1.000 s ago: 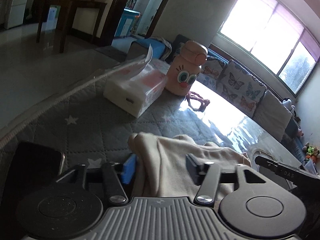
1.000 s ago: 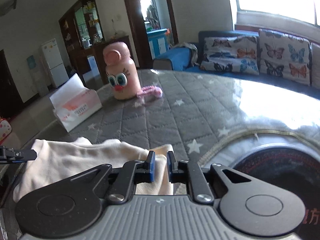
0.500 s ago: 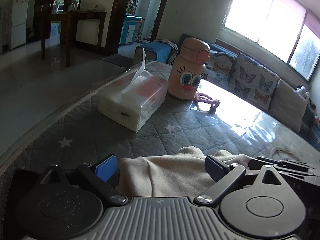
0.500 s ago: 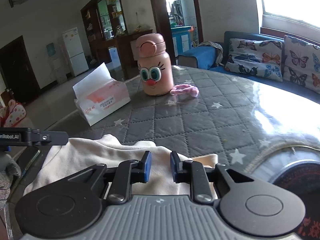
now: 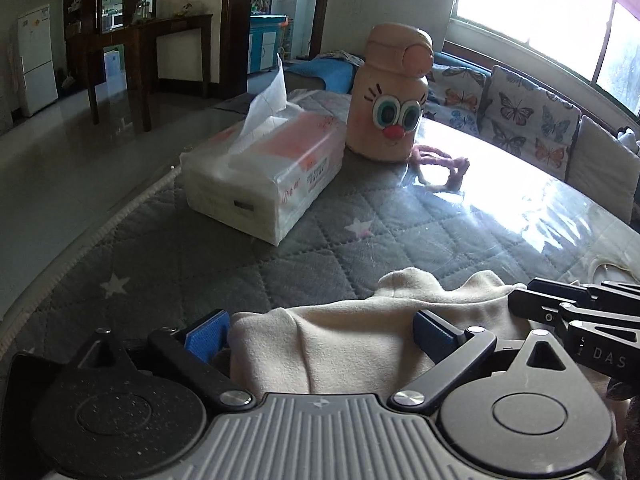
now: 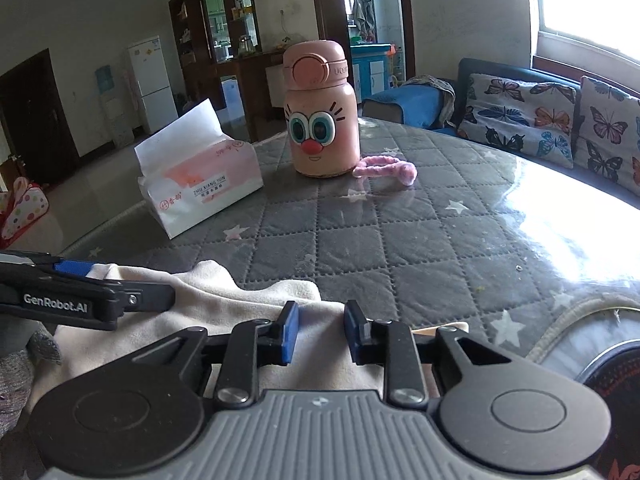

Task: Fold clothes
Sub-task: 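Lower the bundle onto the table and open both grippers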

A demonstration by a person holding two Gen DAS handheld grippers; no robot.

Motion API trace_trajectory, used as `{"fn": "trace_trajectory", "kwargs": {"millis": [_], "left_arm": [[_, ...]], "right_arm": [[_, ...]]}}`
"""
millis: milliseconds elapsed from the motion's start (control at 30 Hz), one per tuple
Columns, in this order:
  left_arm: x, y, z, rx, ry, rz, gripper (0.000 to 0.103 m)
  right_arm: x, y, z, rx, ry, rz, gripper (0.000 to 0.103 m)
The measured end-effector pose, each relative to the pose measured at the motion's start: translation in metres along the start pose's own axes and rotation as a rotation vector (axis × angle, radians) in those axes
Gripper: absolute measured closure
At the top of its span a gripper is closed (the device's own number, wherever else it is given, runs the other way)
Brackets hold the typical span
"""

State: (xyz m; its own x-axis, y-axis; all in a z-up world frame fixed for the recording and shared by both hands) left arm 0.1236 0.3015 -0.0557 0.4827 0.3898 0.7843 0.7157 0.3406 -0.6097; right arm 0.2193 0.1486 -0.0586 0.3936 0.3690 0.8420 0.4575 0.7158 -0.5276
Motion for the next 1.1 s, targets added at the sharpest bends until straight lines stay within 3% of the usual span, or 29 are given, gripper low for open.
{"fn": "trace_trajectory", "kwargs": {"millis": [233, 300, 433, 467, 600, 833, 1100], "left_arm": [[0.000, 0.001, 0.000, 0.009, 0.000, 0.002, 0.001], [0.000, -0.001, -0.001, 0.011, 0.003, -0.003, 0.001], [0.000, -0.007, -0.004, 0.012, 0.016, -0.012, 0.000], [0.000, -0.009, -0.005, 0.011, 0.016, -0.014, 0.000], [-0.001, -0.017, -0.007, 0.007, 0.020, -0.018, 0.000], [-0.006, -0.033, -0.010, -0.006, 0.020, -0.027, 0.000], [-0.019, -0.056, -0.012, -0.032, 0.021, -0.043, 0.000]], "right_arm": [[0.001, -0.002, 0.003, -0.004, -0.029, -0.013, 0.073], [0.003, -0.006, 0.003, -0.001, -0.029, -0.022, 0.064], [0.002, -0.015, 0.008, 0.006, -0.055, -0.028, 0.058], [0.002, -0.017, 0.008, 0.008, -0.056, -0.028, 0.053], [-0.001, -0.027, 0.012, 0.019, -0.056, -0.029, 0.051], [-0.008, -0.049, 0.022, 0.054, -0.064, -0.030, 0.036], [-0.031, -0.082, 0.034, 0.087, -0.069, -0.028, 0.031]]}}
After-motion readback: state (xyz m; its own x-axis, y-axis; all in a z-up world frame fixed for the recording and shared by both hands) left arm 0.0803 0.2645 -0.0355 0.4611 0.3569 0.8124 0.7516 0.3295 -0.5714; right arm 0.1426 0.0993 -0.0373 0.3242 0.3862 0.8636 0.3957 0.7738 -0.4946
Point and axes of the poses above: each gripper's, at about its wrist camera, not at the fingertips, and y roughly the way its jaws point, z to its left, x to its top, the point moved 6 cm from there along y, roughly the way its jaws point, and after that the axes turned 8 degrees about -z, right-handed, at the moved point
